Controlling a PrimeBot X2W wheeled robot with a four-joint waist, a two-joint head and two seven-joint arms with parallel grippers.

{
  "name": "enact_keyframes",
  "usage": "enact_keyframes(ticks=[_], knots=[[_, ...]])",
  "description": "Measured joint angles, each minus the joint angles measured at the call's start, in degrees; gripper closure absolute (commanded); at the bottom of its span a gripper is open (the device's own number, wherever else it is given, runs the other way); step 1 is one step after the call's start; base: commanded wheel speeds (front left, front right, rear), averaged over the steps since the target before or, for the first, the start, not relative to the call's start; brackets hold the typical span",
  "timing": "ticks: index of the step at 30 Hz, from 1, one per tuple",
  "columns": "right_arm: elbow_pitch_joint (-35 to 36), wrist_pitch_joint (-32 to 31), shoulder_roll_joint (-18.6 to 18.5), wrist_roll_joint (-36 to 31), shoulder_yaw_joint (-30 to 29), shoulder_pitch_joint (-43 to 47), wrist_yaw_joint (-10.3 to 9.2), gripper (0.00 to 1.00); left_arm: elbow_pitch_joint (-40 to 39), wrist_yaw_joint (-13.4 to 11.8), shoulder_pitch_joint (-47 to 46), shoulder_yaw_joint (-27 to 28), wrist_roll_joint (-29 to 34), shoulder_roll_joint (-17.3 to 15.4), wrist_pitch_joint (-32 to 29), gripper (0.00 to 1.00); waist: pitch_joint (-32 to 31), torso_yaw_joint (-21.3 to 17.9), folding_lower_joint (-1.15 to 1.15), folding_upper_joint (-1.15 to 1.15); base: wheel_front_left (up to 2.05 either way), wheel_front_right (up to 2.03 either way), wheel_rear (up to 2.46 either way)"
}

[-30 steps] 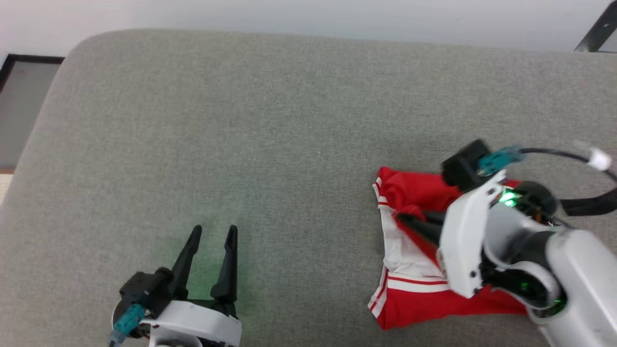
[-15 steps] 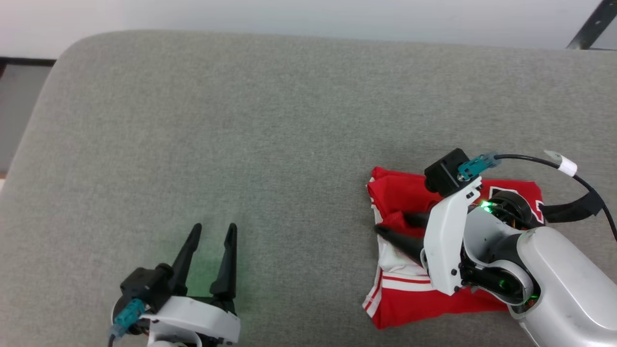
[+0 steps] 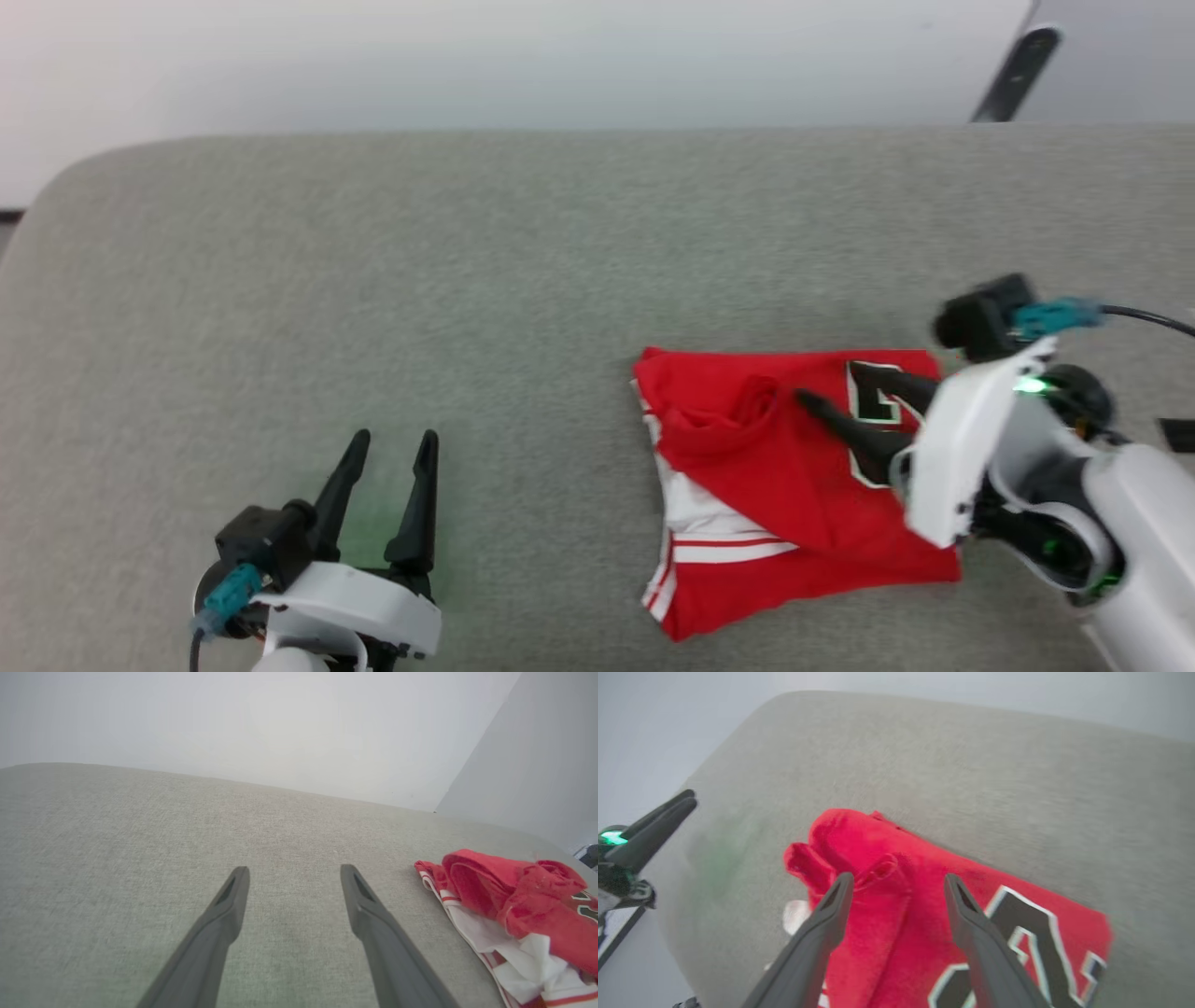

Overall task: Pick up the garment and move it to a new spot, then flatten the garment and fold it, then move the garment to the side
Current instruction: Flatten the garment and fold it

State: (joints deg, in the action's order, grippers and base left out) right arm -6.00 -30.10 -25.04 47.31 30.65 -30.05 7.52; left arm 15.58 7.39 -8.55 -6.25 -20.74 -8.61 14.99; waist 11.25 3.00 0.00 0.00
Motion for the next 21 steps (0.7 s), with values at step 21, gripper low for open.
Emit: enact_keyframes(ticks=[21], knots=[[-9.6, 31.0, -4.4, -4.0, -11.7, 12.8, 0.0, 0.0, 2.7, -3.4, 2.0, 2.0, -0.5, -2.8, -0.4, 0.0, -8.6, -9.2, 0.0, 0.0, 0.0, 0.0, 0.0]])
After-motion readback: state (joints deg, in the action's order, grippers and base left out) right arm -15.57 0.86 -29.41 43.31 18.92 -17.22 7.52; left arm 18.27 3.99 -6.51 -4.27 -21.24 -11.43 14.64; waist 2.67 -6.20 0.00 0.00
